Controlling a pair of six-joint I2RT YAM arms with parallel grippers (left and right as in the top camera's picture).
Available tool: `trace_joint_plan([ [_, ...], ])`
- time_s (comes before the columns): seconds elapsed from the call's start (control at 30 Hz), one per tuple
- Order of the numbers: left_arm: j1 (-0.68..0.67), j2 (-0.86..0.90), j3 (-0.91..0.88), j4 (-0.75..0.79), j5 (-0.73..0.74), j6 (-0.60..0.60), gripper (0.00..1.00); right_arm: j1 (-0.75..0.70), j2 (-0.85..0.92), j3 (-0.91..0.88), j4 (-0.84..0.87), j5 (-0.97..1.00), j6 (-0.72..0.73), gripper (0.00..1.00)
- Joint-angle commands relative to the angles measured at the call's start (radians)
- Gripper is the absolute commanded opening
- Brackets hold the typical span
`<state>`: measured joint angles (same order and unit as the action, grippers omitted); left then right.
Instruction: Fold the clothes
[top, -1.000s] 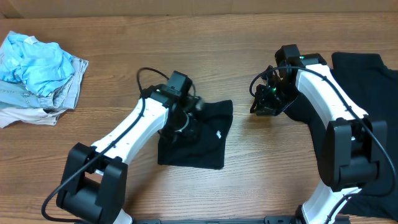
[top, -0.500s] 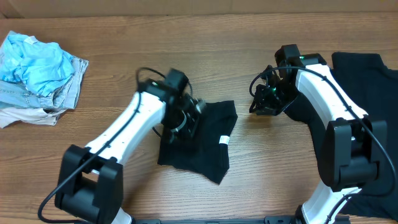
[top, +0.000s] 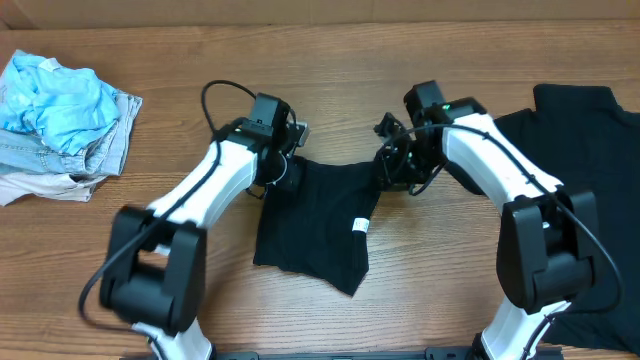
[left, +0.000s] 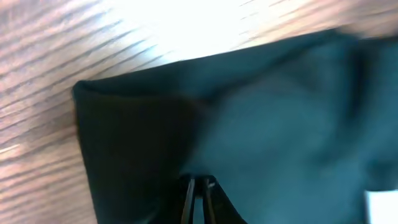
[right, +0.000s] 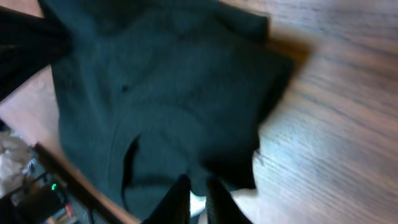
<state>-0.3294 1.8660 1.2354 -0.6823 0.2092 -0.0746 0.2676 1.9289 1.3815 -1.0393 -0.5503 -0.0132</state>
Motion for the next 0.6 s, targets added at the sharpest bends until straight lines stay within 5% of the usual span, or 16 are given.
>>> trace_joint_plan([
  [0.0, 0.055, 0.089, -0.019, 0.000, -0.156, -0.092, 0.15, 0.006, -0.006, -0.082, 0.110, 0.010, 0.042, 0.11],
  [0.1, 0.116, 0.102, -0.006, -0.045, -0.104, -0.121, 0.17, 0.006, -0.004, -0.159, 0.200, 0.018, 0.048, 0.11],
  [0.2, 0.164, 0.076, 0.050, -0.134, -0.032, -0.057, 0.33, -0.001, -0.004, -0.190, 0.200, 0.027, 0.058, 0.10],
  [0.37, 0.180, -0.069, 0.253, -0.375, 0.018, 0.070, 0.42, -0.001, -0.054, -0.189, 0.192, 0.040, 0.050, 0.11],
  [0.47, 0.164, -0.147, 0.302, -0.484, 0.023, 0.058, 0.57, 0.001, -0.106, -0.189, 0.172, 0.025, 0.049, 0.12],
  [0.5, 0.160, -0.168, 0.301, -0.516, 0.025, 0.035, 0.54, 0.001, -0.118, -0.189, 0.165, 0.026, 0.046, 0.12],
  [0.57, 0.156, -0.188, 0.294, -0.574, 0.028, -0.004, 0.23, 0.001, -0.138, -0.189, 0.150, 0.026, 0.046, 0.12],
])
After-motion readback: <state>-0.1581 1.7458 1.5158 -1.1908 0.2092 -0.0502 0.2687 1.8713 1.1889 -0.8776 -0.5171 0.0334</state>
